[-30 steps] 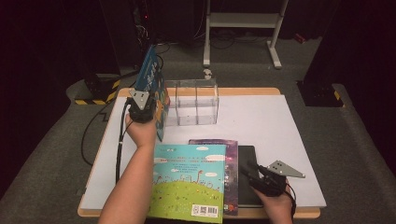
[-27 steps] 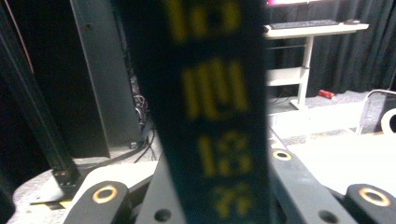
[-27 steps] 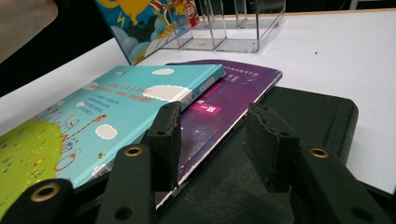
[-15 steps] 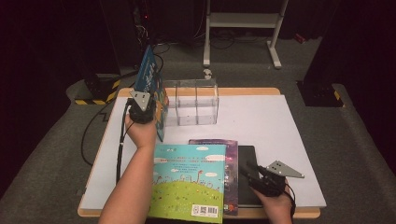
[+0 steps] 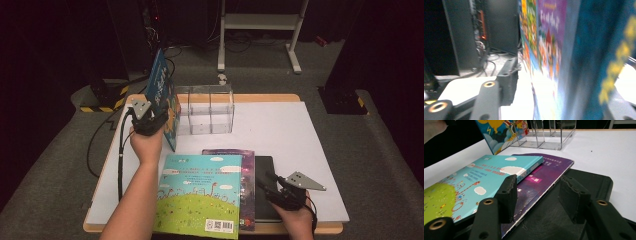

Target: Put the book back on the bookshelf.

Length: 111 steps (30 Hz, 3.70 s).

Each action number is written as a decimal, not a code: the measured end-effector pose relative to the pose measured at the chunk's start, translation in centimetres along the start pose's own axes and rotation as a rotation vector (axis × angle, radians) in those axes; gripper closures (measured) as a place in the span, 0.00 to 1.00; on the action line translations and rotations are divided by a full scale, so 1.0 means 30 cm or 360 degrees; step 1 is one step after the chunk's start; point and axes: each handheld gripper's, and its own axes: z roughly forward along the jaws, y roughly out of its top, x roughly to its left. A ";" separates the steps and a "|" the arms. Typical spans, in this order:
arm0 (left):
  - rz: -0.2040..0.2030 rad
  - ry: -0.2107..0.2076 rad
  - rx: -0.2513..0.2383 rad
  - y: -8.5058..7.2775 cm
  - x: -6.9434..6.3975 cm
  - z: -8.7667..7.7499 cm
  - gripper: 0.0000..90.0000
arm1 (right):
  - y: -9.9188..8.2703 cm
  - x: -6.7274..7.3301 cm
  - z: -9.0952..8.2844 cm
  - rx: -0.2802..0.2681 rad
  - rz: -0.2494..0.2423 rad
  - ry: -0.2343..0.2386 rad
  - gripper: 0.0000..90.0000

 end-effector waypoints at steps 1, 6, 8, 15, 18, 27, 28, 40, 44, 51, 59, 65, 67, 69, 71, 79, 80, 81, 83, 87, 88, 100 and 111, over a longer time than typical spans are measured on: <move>-0.0003 -0.0025 0.0006 -0.006 0.002 -0.009 0.49 | 0.001 0.003 0.001 0.0002 -0.0014 -0.0003 0.52; -0.0007 -0.0117 0.0041 -0.047 0.017 -0.056 0.41 | 0.005 0.019 0.005 0.0014 -0.0076 -0.0021 0.47; 0.0016 -0.0168 0.0073 -0.072 0.025 -0.084 0.43 | 0.006 0.022 0.008 0.0032 -0.0096 -0.0034 0.46; -0.0015 -0.0310 0.0187 -0.162 0.054 -0.152 0.39 | 0.005 0.020 0.016 0.0072 -0.0101 -0.0030 0.44; 0.0008 -0.0403 0.0244 -0.200 0.063 -0.180 0.43 | 0.005 0.019 0.016 0.0077 -0.0100 -0.0032 0.45; 0.0041 -0.0464 0.0497 -0.324 0.074 -0.277 0.41 | 0.009 0.023 0.013 0.0087 -0.0109 -0.0032 0.44; 0.0026 -0.0458 0.0522 -0.343 0.079 -0.290 0.40 | 0.008 0.024 0.014 0.0096 -0.0101 -0.0030 0.44; -0.0143 -0.0517 0.0783 -0.488 0.044 -0.419 0.28 | 0.008 0.034 0.024 0.0138 -0.0110 -0.0024 0.42; -0.0128 -0.0525 0.0822 -0.507 0.020 -0.421 0.28 | 0.009 0.043 0.026 0.0145 -0.0113 -0.0011 0.42; -0.0104 -0.0598 0.0846 -0.499 -0.001 -0.422 0.34 | 0.017 0.063 0.025 0.0148 -0.0109 0.0027 0.43; -0.0085 -0.0659 0.0853 -0.500 -0.056 -0.420 0.34 | 0.023 0.072 0.043 0.0190 -0.0097 0.0058 0.45; -0.0043 -0.0738 0.0841 -0.496 -0.124 -0.399 0.35 | 0.027 0.044 0.033 0.0216 -0.0100 -0.0072 0.52; -0.0013 -0.0745 0.0824 -0.493 -0.136 -0.391 0.35 | 0.028 0.024 0.025 0.0200 -0.0080 -0.0102 0.52; 0.0032 -0.0755 0.0792 -0.491 -0.143 -0.387 0.35 | 0.029 0.004 0.021 0.0201 -0.0070 -0.0082 0.51; 0.0035 -0.0770 0.0757 -0.490 -0.137 -0.386 0.35 | 0.030 -0.010 0.024 0.0212 -0.0033 -0.0055 0.52; -0.0095 -0.0823 0.0661 -0.483 -0.112 -0.408 0.32 | 0.015 -0.010 0.035 0.0268 -0.0043 -0.0111 0.52; -0.0092 -0.0827 0.0673 -0.483 -0.110 -0.407 0.32 | 0.016 -0.010 0.036 0.0266 -0.0044 -0.0117 0.52; -0.0095 -0.0830 0.0680 -0.484 -0.110 -0.404 0.32 | 0.017 -0.010 0.037 0.0263 -0.0049 -0.0126 0.52; -0.0096 -0.0828 0.0689 -0.484 -0.111 -0.402 0.32 | 0.020 -0.013 0.040 0.0254 -0.0057 -0.0132 0.52; -0.0101 -0.0841 0.0675 -0.483 -0.132 -0.389 0.32 | 0.026 -0.036 0.042 0.0243 -0.0049 -0.0151 0.52; -0.0093 -0.0855 0.0665 -0.481 -0.144 -0.382 0.32 | 0.029 -0.042 0.039 0.0244 -0.0048 -0.0174 0.52; -0.0062 -0.0936 0.0608 -0.476 -0.235 -0.326 0.33 | 0.028 -0.108 -0.023 0.0238 0.0078 -0.0215 0.41; -0.0080 -0.0936 0.0574 -0.476 -0.239 -0.331 0.33 | 0.011 -0.060 0.017 0.0318 0.0233 -0.0157 0.26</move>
